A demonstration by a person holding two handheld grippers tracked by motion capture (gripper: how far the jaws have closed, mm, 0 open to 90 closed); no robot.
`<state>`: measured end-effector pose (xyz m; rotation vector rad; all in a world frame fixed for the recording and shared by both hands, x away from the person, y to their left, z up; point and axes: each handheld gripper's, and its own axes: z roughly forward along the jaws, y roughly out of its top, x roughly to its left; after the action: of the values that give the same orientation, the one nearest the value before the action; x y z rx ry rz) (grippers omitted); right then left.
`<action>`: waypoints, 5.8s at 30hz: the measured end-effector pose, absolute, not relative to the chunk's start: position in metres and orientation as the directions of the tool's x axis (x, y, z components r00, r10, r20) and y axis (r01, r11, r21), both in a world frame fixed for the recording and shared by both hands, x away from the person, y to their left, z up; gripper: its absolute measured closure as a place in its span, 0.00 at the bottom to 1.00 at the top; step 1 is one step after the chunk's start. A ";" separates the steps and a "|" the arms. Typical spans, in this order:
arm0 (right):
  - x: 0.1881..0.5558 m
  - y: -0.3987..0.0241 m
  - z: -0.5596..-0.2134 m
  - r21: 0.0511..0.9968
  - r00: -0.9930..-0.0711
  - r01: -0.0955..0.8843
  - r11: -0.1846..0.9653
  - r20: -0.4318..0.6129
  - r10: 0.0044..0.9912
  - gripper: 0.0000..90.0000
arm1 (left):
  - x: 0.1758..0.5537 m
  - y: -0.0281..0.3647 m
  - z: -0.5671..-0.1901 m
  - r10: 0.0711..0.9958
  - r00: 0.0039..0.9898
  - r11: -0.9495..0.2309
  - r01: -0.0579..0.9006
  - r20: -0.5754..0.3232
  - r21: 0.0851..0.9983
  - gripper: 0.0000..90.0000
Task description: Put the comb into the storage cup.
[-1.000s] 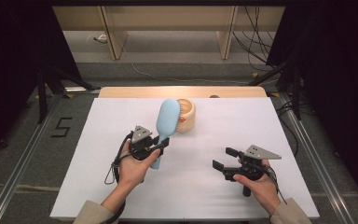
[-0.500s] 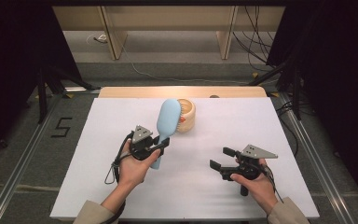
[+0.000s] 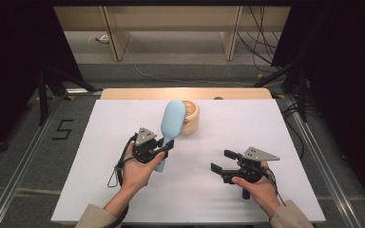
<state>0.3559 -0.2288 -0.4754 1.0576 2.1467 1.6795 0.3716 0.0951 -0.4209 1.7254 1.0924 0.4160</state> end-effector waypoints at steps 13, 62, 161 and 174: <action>0.356 -0.223 -0.475 0.911 -0.723 0.403 0.090 0.256 0.642 0.17 | 0.371 0.090 -0.423 0.815 0.540 -0.090 0.475 -0.209 0.875 0.77; 0.353 -0.184 -0.477 0.903 -0.760 0.419 0.099 0.289 0.582 0.17 | 0.363 0.071 -0.431 0.794 0.575 -0.125 0.469 -0.196 0.874 0.77; 0.360 -0.119 -0.492 0.874 -0.794 0.460 0.157 0.327 0.512 0.17 | 0.354 0.050 -0.440 0.751 0.627 -0.121 0.439 -0.208 0.890 0.77; 0.359 -0.112 -0.492 0.875 -0.806 0.448 0.182 0.308 0.505 0.29 | 0.354 0.051 -0.440 0.751 0.630 -0.125 0.432 -0.199 0.893 0.77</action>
<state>0.3590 -0.1117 -0.4920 0.9588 2.3755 1.7299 0.3539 0.0506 -0.4395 1.7571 0.9631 0.3636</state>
